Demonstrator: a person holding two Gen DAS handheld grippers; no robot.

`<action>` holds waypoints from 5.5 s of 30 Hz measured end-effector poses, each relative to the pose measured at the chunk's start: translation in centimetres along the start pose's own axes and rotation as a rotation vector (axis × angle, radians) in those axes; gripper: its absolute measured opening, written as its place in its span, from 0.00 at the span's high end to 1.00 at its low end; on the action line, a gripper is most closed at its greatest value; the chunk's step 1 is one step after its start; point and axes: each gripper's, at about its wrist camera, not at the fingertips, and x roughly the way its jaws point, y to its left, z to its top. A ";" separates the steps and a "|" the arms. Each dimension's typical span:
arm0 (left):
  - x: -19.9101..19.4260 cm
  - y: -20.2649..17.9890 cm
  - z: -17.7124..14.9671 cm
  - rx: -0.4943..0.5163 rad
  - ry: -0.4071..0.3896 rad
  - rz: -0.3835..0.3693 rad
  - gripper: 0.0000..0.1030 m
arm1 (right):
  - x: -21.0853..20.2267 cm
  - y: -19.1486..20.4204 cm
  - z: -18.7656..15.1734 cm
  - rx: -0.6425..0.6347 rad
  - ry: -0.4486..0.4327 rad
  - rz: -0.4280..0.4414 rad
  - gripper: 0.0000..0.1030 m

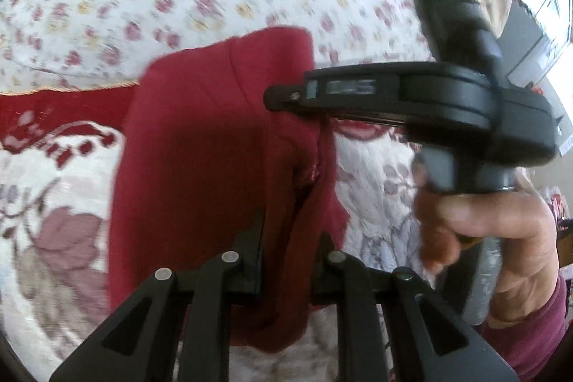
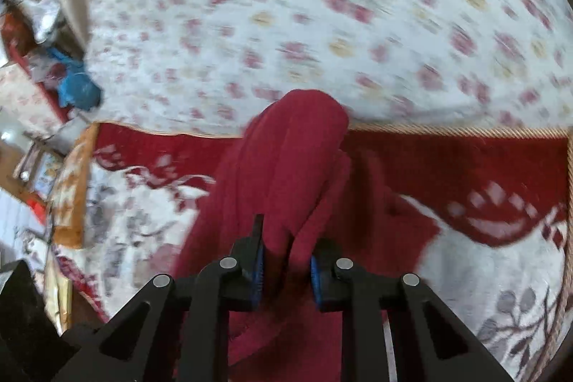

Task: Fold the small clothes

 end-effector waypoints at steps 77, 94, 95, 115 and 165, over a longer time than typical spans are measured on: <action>-1.1 9.3 -4.7 -0.054 -0.035 0.194 0.18 | -4.1 2.5 -9.2 0.000 -0.196 -0.218 0.54; -0.5 10.9 -2.2 -0.159 0.001 -0.062 0.16 | -2.1 -4.2 -9.3 0.223 -0.197 0.063 0.11; -0.3 11.0 -1.9 -0.162 0.004 -0.066 0.16 | -1.8 -4.3 -9.0 0.222 -0.195 0.078 0.11; -0.8 8.9 0.1 -0.022 0.015 -0.078 0.52 | -2.3 -0.7 -6.7 0.127 -0.194 0.204 0.53; -12.7 9.8 -11.2 0.014 -0.311 0.373 0.12 | -9.1 13.7 -19.2 -0.122 -0.229 -0.242 0.13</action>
